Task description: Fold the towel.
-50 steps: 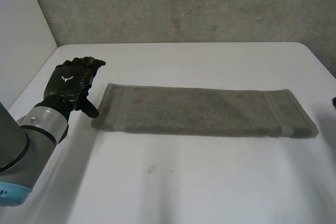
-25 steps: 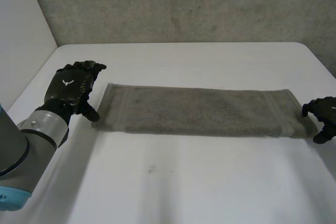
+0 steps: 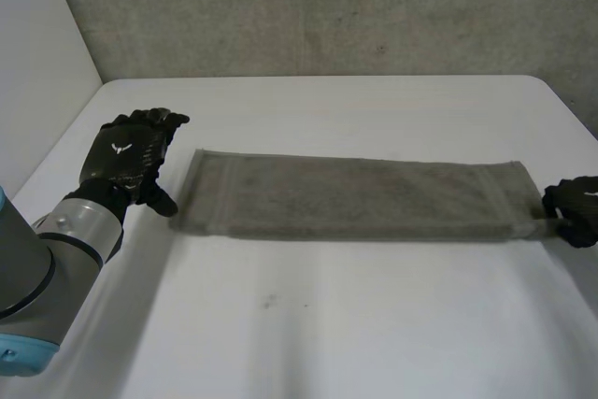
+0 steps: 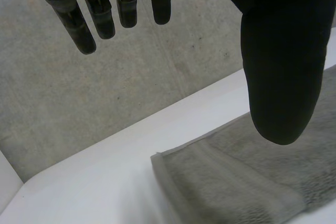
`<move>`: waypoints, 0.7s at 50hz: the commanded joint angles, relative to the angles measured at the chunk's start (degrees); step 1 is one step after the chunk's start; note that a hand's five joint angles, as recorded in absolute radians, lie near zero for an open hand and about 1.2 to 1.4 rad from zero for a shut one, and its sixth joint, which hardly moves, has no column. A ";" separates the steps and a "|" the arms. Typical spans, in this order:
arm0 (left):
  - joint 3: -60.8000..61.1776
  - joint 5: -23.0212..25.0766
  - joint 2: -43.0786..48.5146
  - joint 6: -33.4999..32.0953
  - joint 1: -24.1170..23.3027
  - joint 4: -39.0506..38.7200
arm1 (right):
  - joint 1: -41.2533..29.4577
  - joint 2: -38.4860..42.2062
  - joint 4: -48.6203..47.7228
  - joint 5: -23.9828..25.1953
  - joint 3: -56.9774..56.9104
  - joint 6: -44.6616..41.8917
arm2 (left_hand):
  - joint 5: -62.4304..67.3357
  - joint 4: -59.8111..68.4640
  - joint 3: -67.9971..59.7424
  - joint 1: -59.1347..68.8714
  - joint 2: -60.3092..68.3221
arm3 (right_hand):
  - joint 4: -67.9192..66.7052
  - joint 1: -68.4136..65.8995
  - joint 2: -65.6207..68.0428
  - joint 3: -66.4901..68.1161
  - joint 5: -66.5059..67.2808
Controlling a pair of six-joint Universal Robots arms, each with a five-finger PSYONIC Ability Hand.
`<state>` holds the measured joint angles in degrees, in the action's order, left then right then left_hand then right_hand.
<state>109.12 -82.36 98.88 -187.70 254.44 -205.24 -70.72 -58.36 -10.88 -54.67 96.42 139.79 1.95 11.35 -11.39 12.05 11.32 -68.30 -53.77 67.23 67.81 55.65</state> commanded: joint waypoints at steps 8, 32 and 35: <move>0.04 0.00 -0.35 -0.03 -0.18 0.10 | 1.99 -2.19 -4.77 -11.51 -2.64 -2.15 | 0.28 0.88 -0.84 0.18 0.91 | -11.70 -26.23 12.77 12.19 14.35; -9.01 -0.26 -1.50 -0.47 -1.32 8.19 | -22.75 -9.67 -4.33 -15.91 -14.14 -2.60 | 0.28 0.88 -0.84 0.18 0.91 | -11.70 -26.23 12.77 12.19 14.35; -12.52 -0.35 -1.23 -0.56 -1.32 11.26 | -30.40 -7.48 -4.33 -15.38 -16.43 -2.94 | 0.28 0.88 -0.84 0.18 0.91 | -11.70 -26.23 12.77 12.19 14.35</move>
<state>101.87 -82.57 97.59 -188.19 253.32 -199.08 -87.79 -68.49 -15.32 -70.94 84.22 137.25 1.95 11.32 -11.39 11.84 11.29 -68.57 -54.61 67.41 68.14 56.16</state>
